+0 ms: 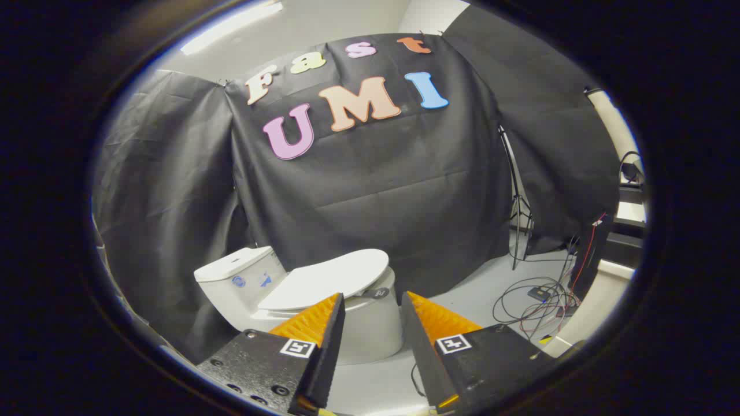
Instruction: Open the toilet lid.
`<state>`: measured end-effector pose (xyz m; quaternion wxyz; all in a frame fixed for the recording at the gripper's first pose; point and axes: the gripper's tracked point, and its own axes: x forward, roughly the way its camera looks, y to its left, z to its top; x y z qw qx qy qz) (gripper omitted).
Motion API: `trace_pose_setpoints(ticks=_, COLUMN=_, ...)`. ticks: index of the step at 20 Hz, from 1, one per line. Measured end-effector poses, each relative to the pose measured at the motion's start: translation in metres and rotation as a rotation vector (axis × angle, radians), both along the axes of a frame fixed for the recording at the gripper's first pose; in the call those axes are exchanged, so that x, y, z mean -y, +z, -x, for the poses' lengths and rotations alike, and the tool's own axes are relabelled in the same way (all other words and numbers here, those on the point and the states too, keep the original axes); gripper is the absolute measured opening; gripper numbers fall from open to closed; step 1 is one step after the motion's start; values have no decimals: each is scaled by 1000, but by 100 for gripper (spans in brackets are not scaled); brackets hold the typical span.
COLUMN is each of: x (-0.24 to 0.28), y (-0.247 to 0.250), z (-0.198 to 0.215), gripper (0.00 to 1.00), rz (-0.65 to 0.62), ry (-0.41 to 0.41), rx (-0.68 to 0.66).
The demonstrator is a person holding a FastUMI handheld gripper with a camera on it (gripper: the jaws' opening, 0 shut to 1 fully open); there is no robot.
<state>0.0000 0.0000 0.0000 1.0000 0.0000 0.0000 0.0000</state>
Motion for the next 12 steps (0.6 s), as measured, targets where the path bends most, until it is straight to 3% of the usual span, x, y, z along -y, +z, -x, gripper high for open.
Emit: trace_pose_setpoints(ticks=12, x=7, y=-9, z=-11, gripper=59, rz=-30, ry=0, rx=-49)
